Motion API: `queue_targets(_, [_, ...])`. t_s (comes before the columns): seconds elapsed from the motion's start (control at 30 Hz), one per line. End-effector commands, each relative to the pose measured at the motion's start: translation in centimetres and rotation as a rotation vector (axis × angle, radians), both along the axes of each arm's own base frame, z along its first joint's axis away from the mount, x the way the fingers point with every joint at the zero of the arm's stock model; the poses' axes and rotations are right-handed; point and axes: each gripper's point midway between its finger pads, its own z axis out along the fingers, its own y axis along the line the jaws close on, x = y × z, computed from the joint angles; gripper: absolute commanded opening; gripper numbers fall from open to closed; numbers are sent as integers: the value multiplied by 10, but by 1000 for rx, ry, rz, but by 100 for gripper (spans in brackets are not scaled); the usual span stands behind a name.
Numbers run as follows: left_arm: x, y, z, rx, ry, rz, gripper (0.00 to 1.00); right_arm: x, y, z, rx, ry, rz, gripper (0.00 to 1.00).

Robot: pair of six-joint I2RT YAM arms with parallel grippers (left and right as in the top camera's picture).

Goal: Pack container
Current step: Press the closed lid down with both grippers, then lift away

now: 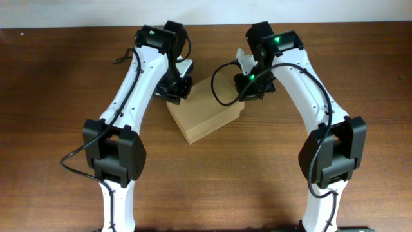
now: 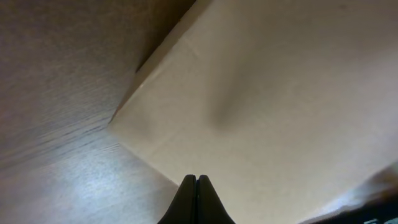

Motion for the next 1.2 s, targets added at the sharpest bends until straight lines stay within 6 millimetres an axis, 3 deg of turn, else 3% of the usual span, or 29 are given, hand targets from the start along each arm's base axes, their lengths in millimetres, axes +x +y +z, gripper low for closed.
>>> queue_targets(0.0, [-8,-5,1,-33,8,0,2,-4,-1,-1,-4,2,-9,4])
queue_targets(0.27, [-9,-17,-15,-41,4,-26,2,-11,-3,-24,-14,36,-13,4])
queue_targets(0.5, [-4,-22,-15,-45,-23,-36,2,-4,-1,-20,0,1,-14,4])
queue_targets(0.63, [3,-11,-8,-6,-59,-18,2,8,-3,0,18,-61,-22,4])
queue_targets(0.83, [18,11,22,-19,-139,38,2,28,-23,42,45,-171,-77,4])
queue_targets(0.97, [20,31,32,14,-154,85,2,30,-43,44,37,-157,-122,4])
queue_targets(1.17, [-1,51,30,77,-63,126,2,32,-59,43,21,-151,-157,4])
